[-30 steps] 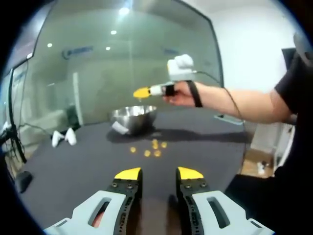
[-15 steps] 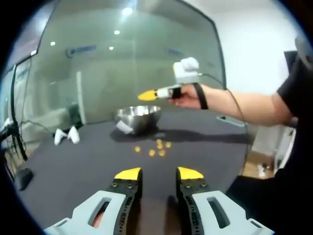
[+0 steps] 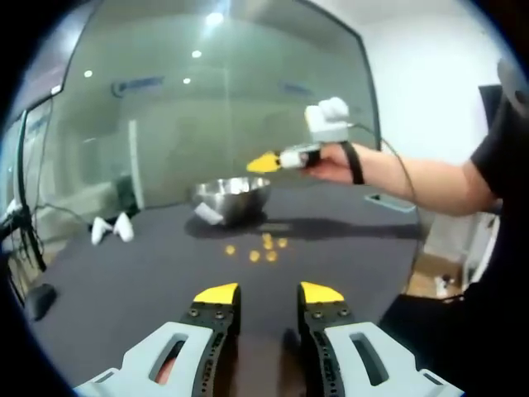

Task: Pick up the QQ candy scattered on the table and place it into the stainless steel bowl on the table

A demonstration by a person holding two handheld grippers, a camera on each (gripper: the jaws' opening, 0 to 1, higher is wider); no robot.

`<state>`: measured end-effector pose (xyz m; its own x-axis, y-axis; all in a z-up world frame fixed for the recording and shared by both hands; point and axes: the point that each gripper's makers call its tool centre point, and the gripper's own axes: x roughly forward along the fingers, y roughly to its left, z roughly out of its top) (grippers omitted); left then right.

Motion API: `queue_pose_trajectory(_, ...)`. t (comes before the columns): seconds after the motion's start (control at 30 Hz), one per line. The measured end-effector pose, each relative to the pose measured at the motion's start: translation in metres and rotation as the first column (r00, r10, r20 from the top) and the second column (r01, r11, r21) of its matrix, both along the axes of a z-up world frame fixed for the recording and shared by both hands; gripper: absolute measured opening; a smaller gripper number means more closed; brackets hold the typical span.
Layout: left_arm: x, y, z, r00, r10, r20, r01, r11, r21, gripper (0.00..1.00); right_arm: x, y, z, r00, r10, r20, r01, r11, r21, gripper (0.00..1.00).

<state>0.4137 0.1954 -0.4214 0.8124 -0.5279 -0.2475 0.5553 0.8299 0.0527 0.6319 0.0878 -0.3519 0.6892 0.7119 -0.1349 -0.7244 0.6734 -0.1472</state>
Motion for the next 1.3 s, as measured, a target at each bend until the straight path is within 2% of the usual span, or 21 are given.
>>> queue_pose_trajectory(0.07,-0.002,0.0,-0.002,1.0,-0.001,-0.005,0.001,1.0,0.0,0.29,-0.015,-0.005,-0.005,0.998,0.022,-0.059,-0.018,0.997,0.069,0.28)
queue_pose_trajectory(0.13,-0.002,0.0,-0.003,1.0,-0.001,-0.009,0.001,1.0,-0.003,0.29,-0.026,-0.013,-0.012,0.998,0.031,-0.052,-0.028,0.998,0.051,0.28)
queue_pose_trajectory(0.2,-0.004,-0.001,0.001,1.0,-0.012,-0.012,0.011,0.999,-0.038,0.29,-0.038,-0.02,-0.017,0.998,0.039,-0.048,-0.036,0.998,0.048,0.28)
queue_pose_trajectory(0.33,-0.004,0.0,0.004,1.0,-0.017,-0.003,0.016,1.0,-0.026,0.29,-0.064,-0.035,-0.025,0.997,0.055,-0.049,-0.053,0.997,0.056,0.27)
queue_pose_trajectory(0.43,-0.003,-0.001,0.005,1.0,-0.027,0.0,0.027,0.999,-0.042,0.29,-0.079,-0.051,-0.04,0.995,0.066,-0.074,-0.062,0.997,0.052,0.27)
queue_pose_trajectory(0.5,-0.001,0.0,0.004,1.0,-0.022,0.002,0.022,0.999,-0.036,0.29,-0.096,-0.061,-0.055,0.995,0.081,-0.065,-0.081,0.997,0.0,0.27)
queue_pose_trajectory(0.57,-0.001,-0.001,0.003,1.0,-0.023,0.001,0.023,0.999,-0.049,0.29,-0.103,-0.07,-0.071,0.991,0.072,-0.11,-0.071,0.997,0.008,0.26)
queue_pose_trajectory(0.63,0.0,-0.002,0.0,1.0,-0.028,-0.006,0.028,0.999,-0.045,0.29,-0.107,-0.075,-0.081,0.988,0.065,-0.141,-0.062,0.998,0.03,0.25)
queue_pose_trajectory(0.73,0.002,-0.003,-0.002,1.0,-0.028,-0.01,0.028,0.999,-0.026,0.29,-0.111,-0.076,-0.087,0.989,0.056,-0.134,-0.052,0.998,0.029,0.25)
queue_pose_trajectory(0.93,0.003,-0.004,0.004,0.999,-0.033,0.006,0.033,0.999,-0.029,0.29,-0.111,-0.073,-0.089,0.989,0.058,-0.139,-0.055,0.998,0.026,0.25)
queue_pose_trajectory(1.3,0.003,-0.001,0.0,1.0,-0.027,-0.002,0.027,0.999,-0.021,0.29,-0.109,-0.053,-0.102,0.981,0.095,-0.167,-0.098,0.995,-0.006,0.25)
